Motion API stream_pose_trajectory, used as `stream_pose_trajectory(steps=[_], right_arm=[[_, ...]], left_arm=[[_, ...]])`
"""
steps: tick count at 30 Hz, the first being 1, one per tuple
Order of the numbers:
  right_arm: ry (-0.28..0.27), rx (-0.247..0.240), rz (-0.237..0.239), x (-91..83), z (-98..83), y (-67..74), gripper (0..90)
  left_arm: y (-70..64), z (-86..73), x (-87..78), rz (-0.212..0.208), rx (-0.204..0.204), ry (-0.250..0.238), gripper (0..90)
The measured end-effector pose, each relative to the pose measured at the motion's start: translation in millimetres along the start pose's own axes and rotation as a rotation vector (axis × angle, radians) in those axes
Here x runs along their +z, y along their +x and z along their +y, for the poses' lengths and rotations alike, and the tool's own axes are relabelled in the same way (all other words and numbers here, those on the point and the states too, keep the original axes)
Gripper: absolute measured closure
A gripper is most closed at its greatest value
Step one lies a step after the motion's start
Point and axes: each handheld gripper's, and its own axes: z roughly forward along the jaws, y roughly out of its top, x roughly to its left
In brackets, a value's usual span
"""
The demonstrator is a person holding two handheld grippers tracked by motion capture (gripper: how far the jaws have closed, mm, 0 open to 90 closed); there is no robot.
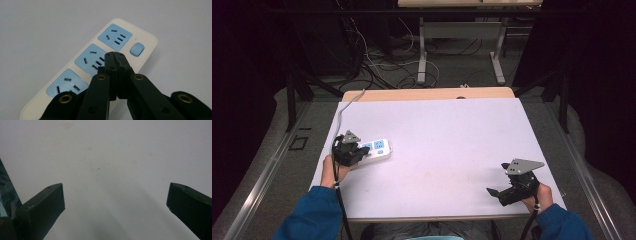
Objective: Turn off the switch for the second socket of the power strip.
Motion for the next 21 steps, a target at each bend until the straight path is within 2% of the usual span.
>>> stream_pose_trajectory(steps=[7, 21], right_arm=[[0.002, 0.002, 0.005, -0.2, -0.2, 0.3, 0.9], [0.002, 0.002, 0.002, 0.2, 0.0, 1.0, 1.0]], left_arm=[[-0.6, -0.4, 3.3, -0.007, 0.002, 0.033, 90.0], [0.2, 0.0, 5.6, -0.011, -0.002, 0.035, 90.0]])
